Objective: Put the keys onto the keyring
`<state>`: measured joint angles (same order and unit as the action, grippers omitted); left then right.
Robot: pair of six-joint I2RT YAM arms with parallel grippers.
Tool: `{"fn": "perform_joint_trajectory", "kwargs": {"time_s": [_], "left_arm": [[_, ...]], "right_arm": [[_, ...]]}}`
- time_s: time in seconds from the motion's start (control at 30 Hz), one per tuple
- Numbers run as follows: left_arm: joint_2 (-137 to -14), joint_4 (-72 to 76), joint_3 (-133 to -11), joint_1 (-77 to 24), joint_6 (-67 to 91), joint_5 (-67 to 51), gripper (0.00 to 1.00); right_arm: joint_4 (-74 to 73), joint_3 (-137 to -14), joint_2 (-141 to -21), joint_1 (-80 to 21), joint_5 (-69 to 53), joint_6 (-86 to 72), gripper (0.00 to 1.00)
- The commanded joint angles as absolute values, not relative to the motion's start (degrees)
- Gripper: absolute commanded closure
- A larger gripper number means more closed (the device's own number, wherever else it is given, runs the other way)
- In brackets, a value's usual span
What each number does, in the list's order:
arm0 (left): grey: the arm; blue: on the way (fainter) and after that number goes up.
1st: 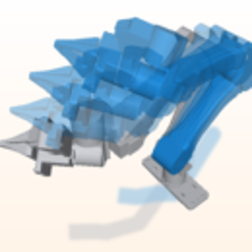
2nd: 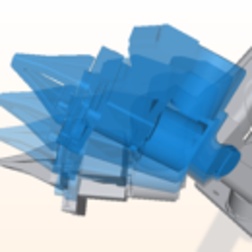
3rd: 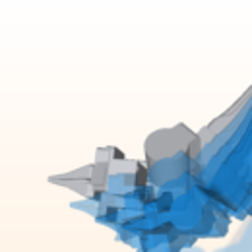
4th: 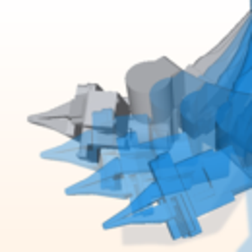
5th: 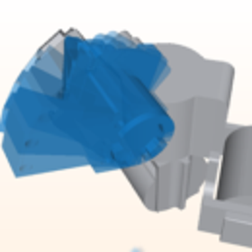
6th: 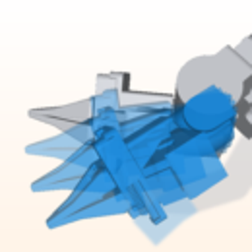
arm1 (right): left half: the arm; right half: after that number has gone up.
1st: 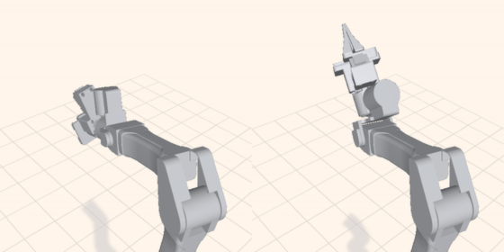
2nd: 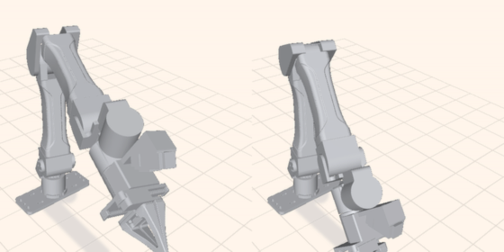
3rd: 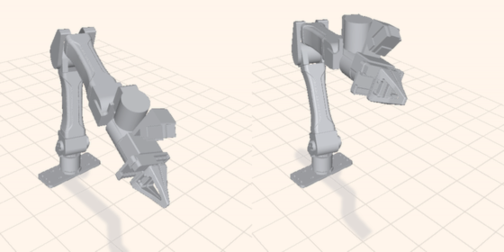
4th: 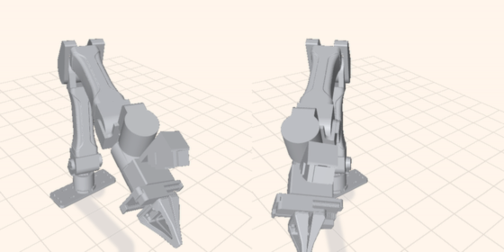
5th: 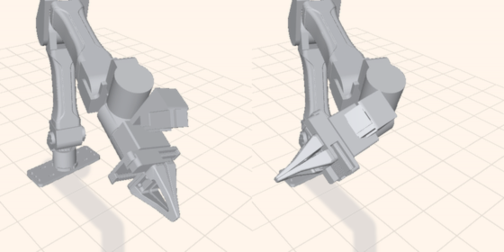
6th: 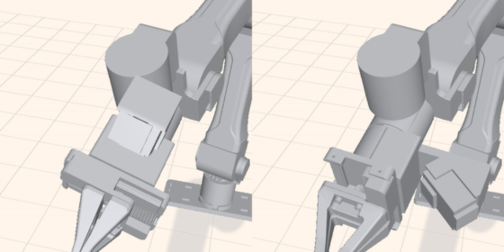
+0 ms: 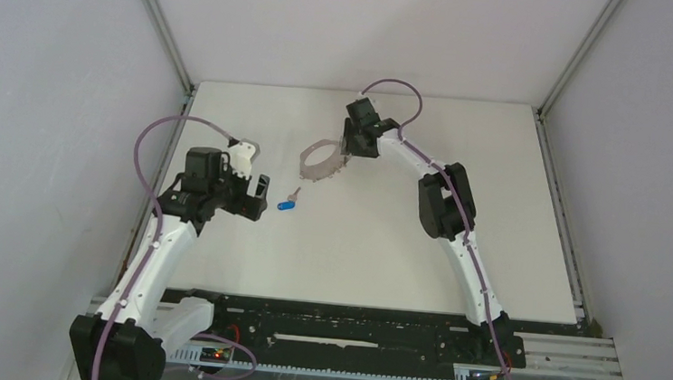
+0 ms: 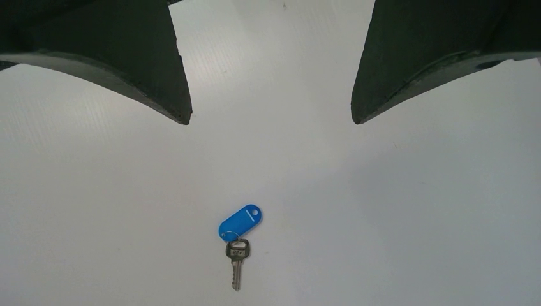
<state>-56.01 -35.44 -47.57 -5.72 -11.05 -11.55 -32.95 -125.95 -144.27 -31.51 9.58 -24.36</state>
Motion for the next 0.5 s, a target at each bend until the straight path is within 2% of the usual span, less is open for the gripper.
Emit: {"fn": "perform_joint_trajectory", "kwargs": {"time_s": [0.0, 0.1, 0.2, 0.47], "left_arm": [[-54.21, -38.32, -51.08, -5.81, -11.92, -13.35, 0.00], [-54.08, -39.77, -51.40, -5.81, -12.36, -12.61, 0.00], [-53.54, -41.25, -51.75, -5.85, -12.44, -12.53, 0.00], [-51.36, -44.12, -53.06, -5.85, -12.92, -11.53, 0.00]], "right_arm": [[-33.04, -128.93, -144.86, -30.82, 8.25, -26.27, 0.38], [-32.40, -129.23, -145.25, -30.47, 7.04, -26.81, 0.40], [-32.27, -129.95, -145.99, -29.86, 4.98, -27.91, 0.47], [-32.06, -131.48, -147.39, -28.80, 0.94, -29.19, 0.79]]}}
